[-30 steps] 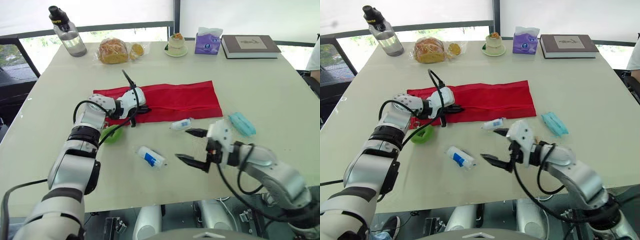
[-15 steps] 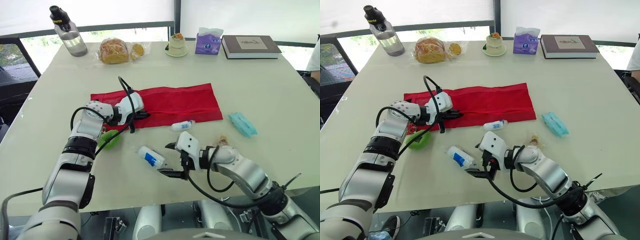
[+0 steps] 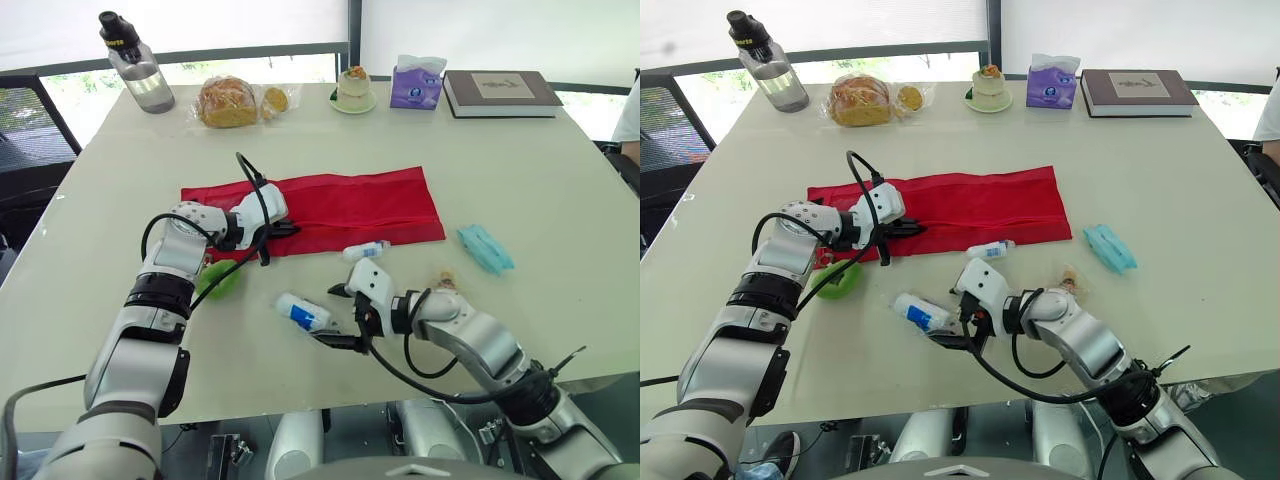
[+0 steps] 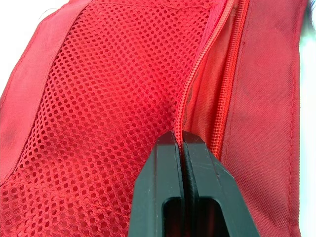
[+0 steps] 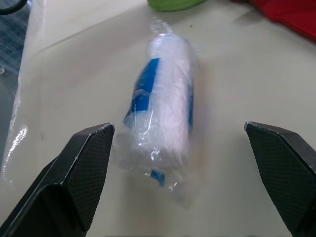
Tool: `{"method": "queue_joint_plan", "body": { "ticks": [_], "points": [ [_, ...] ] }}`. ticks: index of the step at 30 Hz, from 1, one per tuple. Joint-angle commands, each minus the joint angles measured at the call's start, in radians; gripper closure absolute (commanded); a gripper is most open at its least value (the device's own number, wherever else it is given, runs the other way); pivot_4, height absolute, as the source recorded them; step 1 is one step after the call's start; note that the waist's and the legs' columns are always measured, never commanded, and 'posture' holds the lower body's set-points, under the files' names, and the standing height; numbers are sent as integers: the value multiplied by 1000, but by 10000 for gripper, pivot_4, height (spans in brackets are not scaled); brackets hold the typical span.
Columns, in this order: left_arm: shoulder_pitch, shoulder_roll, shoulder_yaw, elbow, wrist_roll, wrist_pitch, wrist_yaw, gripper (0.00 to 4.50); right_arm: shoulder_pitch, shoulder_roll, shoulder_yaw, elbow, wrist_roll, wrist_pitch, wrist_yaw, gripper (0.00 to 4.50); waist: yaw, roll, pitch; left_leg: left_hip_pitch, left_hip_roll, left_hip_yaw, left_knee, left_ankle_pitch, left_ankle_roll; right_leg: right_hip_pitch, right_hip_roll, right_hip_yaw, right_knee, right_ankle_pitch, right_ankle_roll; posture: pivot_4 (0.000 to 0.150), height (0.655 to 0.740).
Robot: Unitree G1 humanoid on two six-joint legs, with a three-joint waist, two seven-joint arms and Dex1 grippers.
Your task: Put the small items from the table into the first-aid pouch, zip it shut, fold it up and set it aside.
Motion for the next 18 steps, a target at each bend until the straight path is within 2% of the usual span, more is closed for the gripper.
{"method": "queue_joint_plan", "body": {
  "ticks": [1, 2, 4, 5, 8, 9, 11, 18],
  "points": [
    [-14, 5, 11, -20, -8, -1, 4, 45000, 22, -23, -29, -82, 22, 18, 13, 5237, 0, 0, 0, 0, 0, 0, 0, 0, 0, 0, 0, 0, 0, 0, 0, 1500, 7400],
    [-14, 5, 11, -17, -7, -2, 4, 45000, 24, -24, -23, -87, 22, 20, 17, 5853, 0, 0, 0, 0, 0, 0, 0, 0, 0, 0, 0, 0, 0, 0, 0, 1500, 7400],
    [-15, 6, 11, -13, -6, -3, 3, 45000, 25, -15, -10, -88, 23, 25, 18, 14256, -1, 0, 0, 0, 0, 0, 0, 0, 0, 0, 0, 0, 0, 0, 0, 1500, 7400],
    [-15, 7, 10, -12, -6, -4, 3, 45000, 24, -9, -5, -85, 22, 26, 17, 16572, -1, 0, 0, 0, 0, 0, 0, 0, 0, 0, 0, 0, 0, 0, 0, 1500, 7400],
    [-19, 9, 10, -10, -5, -3, 0, 45000, -2, 12, 21, -45, -13, -10, 22, 31470, -1, 0, 0, 0, 0, 0, 0, 0, 0, 0, 0, 0, 0, 0, 0, 1500, 7400],
    [-20, 10, 9, -9, -4, -3, -1, 45000, -9, 14, 28, -35, -23, -18, 25, 37669, -1, 0, 0, 0, 0, 0, 0, 0, 0, 0, 0, 0, 0, 0, 0, 1500, 7400],
    [-21, 14, 10, -10, -3, -2, -2, 45000, -17, 17, 37, -18, -41, -39, 29, 43965, -1, 0, 0, 0, 0, 0, 0, 0, 0, 0, 0, 0, 0, 0, 0, 1500, 7400],
    [-15, 25, 15, -19, -5, 2, 1, 45000, -4, 20, 18, -12, -47, -65, 33, 43965, -1, 0, 0, 0, 0, 0, 0, 0, 0, 0, 0, 0, 0, 0, 0, 1500, 7400]
  ]
}}
